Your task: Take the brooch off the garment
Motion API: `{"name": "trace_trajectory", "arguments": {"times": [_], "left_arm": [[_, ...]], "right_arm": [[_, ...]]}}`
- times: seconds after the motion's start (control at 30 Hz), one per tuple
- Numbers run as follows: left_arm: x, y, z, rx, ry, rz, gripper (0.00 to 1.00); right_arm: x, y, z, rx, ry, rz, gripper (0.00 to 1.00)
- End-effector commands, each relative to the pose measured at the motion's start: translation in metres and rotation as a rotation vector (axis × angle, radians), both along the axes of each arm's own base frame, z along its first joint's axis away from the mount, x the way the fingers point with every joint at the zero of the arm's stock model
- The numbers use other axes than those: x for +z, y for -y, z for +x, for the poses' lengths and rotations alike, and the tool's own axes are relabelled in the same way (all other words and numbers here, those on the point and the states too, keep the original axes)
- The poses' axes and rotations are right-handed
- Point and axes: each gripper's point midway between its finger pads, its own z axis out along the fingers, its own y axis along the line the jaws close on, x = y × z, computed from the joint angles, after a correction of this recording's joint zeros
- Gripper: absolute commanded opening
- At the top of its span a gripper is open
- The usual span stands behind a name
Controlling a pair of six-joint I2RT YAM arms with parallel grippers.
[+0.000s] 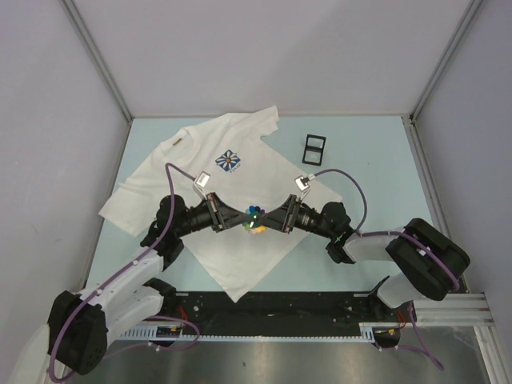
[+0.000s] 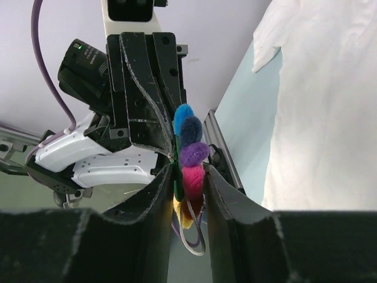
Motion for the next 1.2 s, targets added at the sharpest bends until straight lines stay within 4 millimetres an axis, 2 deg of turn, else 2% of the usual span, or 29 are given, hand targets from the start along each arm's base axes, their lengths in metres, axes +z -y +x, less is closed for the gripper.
{"name": "trace_trajectory", "arguments": {"times": [0.0, 0.3, 0.37, 0.57, 0.63, 0.73, 0.87, 0.93, 1.0, 1.17], "left_arm": [[0.008, -0.001, -0.001, 0.007, 0.023, -0.027, 0.0], [0.009, 0.004, -0.005, -0.027, 0.033, -0.026, 0.0], [0.01, 0.005, -0.007, -0.034, 0.04, -0.024, 0.0], [0.01, 0.004, -0.008, -0.035, 0.053, 0.007, 0.0], [0.011, 0.001, -0.006, -0.021, 0.079, 0.033, 0.08], [0.014, -0.005, -0.005, -0.004, 0.101, 0.049, 0.37], [0.006, -0.011, -0.005, 0.005, 0.101, 0.079, 0.5], [0.002, -0.011, -0.007, -0.002, 0.094, 0.079, 0.51], [-0.001, -0.01, -0.011, -0.018, 0.092, 0.075, 0.48], [0.001, -0.001, -0.025, -0.093, 0.093, 0.059, 0.29]], "right_arm": [[0.02, -0.005, 0.0, 0.01, 0.048, 0.071, 0.3], [0.024, -0.006, 0.001, 0.011, 0.061, 0.083, 0.13], [0.025, -0.005, 0.002, 0.006, 0.063, 0.082, 0.0], [0.021, -0.005, 0.002, 0.008, 0.071, 0.058, 0.0], [0.019, -0.004, 0.003, 0.009, 0.069, 0.051, 0.0], [0.018, 0.001, 0.005, 0.014, 0.068, 0.044, 0.0], [0.019, 0.009, 0.007, 0.012, 0.062, 0.047, 0.0], [0.021, 0.012, 0.008, 0.009, 0.057, 0.051, 0.0], [0.021, 0.013, 0.008, 0.006, 0.057, 0.052, 0.0], [0.016, 0.016, 0.014, -0.023, 0.042, 0.034, 0.0]]}}
